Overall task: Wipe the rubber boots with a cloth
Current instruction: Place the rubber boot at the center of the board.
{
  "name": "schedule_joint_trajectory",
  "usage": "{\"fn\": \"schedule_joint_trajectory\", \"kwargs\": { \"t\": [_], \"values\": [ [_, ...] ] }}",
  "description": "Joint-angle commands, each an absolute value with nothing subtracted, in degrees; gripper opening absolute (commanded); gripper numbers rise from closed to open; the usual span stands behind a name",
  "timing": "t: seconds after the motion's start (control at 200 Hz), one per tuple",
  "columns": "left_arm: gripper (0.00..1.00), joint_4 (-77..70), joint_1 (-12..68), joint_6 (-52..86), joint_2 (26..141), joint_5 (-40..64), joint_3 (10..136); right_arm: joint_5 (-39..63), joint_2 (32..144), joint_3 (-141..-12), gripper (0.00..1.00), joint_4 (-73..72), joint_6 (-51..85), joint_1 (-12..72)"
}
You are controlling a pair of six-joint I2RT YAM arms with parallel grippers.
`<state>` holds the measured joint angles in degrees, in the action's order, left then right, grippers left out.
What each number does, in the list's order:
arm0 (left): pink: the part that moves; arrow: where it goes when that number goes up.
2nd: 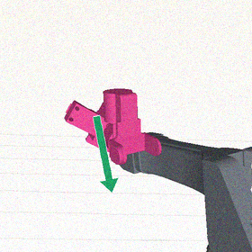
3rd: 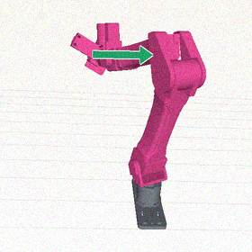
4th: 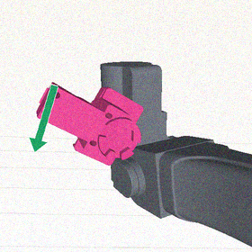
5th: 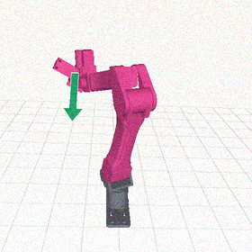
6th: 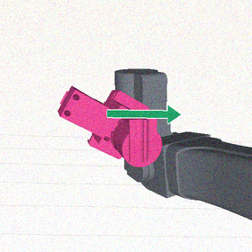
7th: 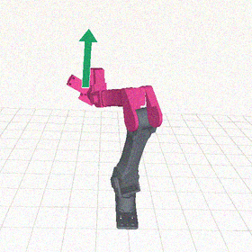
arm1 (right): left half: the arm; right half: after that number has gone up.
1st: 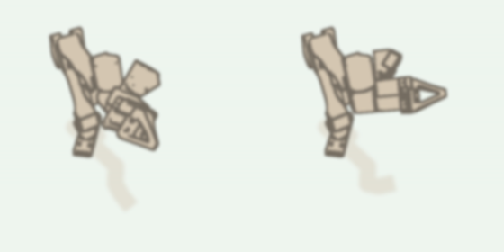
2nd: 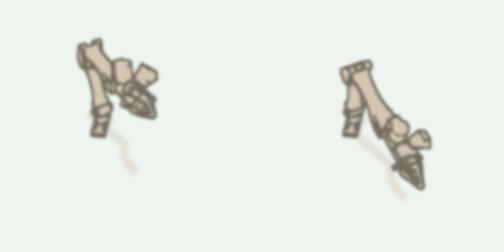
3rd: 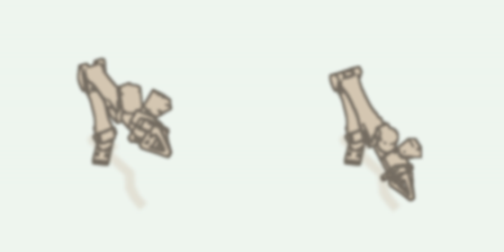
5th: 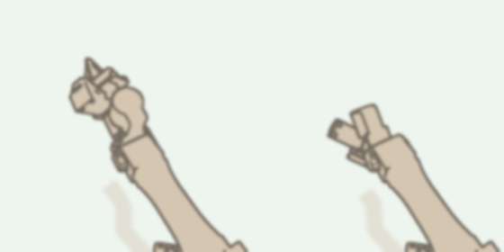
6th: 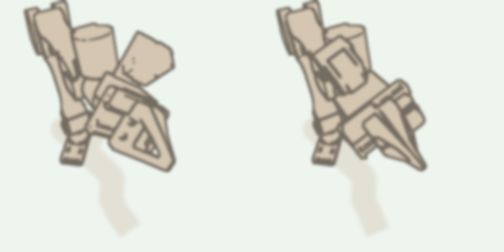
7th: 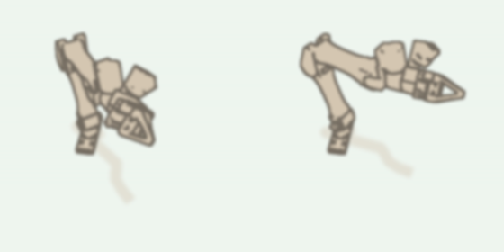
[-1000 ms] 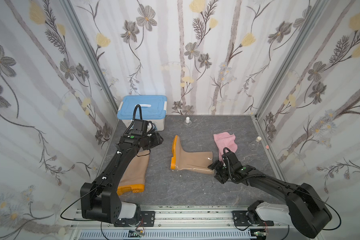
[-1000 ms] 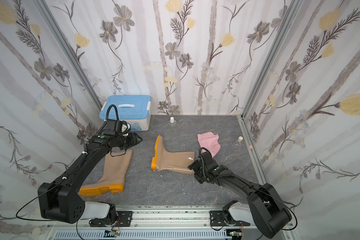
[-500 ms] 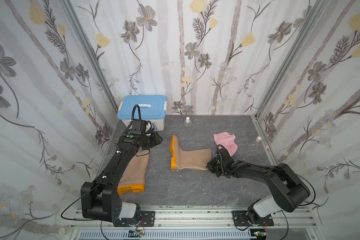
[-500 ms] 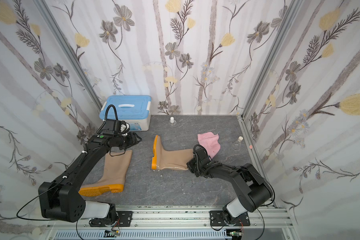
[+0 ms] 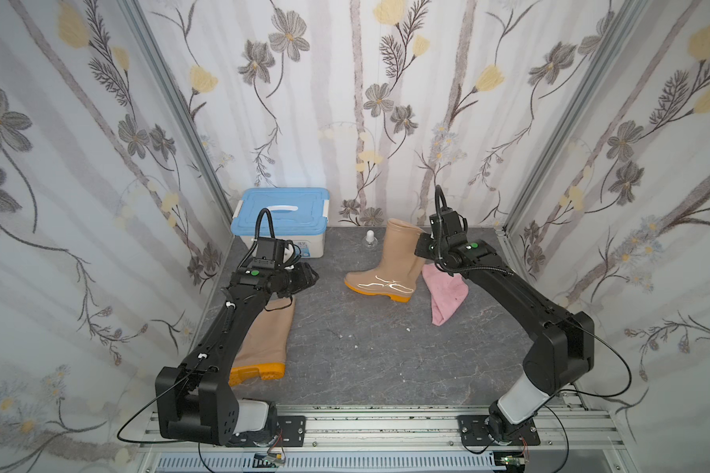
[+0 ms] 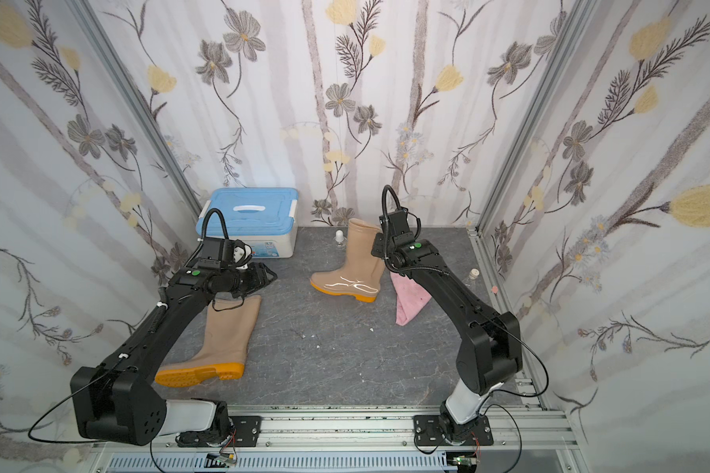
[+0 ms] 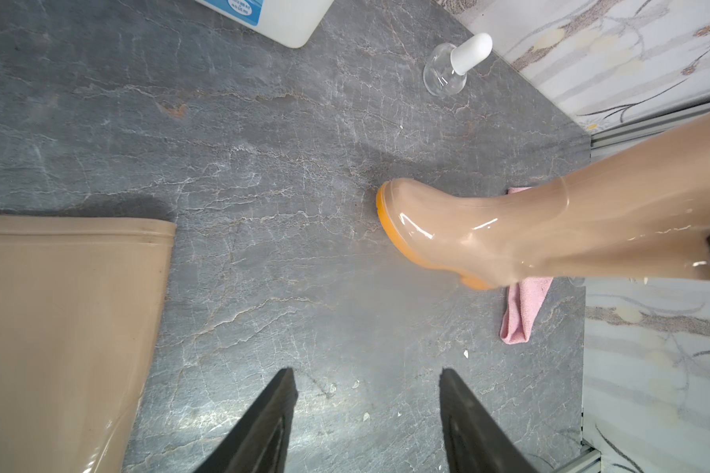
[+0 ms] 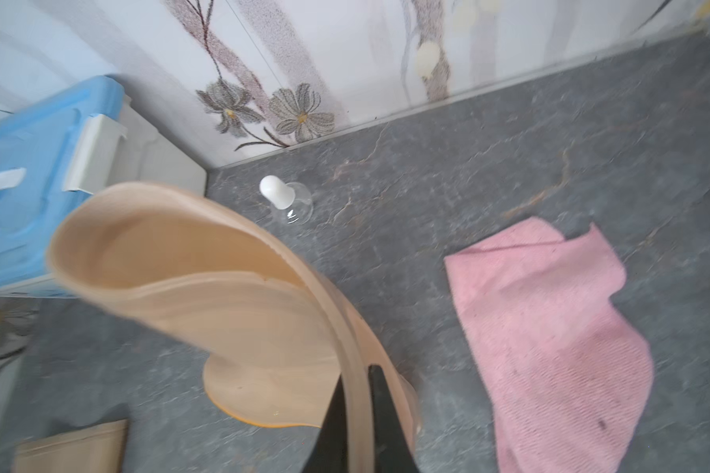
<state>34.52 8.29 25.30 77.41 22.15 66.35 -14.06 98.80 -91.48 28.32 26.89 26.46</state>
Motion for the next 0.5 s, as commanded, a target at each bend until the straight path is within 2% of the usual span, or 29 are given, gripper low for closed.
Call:
{"fn": "schedule_joint_trajectory", "kwargs": {
  "t": [0.0, 0.24, 0.495],
  "values": [
    [0.59, 32.87, 8.17, 25.14, 77.32, 22.85, 66.01, -20.88, 103.03, -96.28, 0.00, 30.77, 11.29, 26.61],
    [0.59, 33.20, 8.09, 24.78, 77.61, 22.84, 66.09, -26.00, 106.45, -98.26, 0.00, 15.34, -4.11, 25.85],
    [0.59, 34.68, 7.34, 23.92, 77.96, 22.01, 66.78, -24.87, 111.72, -105.31, 0.00, 12.65, -8.14, 22.71]
  ]
}}
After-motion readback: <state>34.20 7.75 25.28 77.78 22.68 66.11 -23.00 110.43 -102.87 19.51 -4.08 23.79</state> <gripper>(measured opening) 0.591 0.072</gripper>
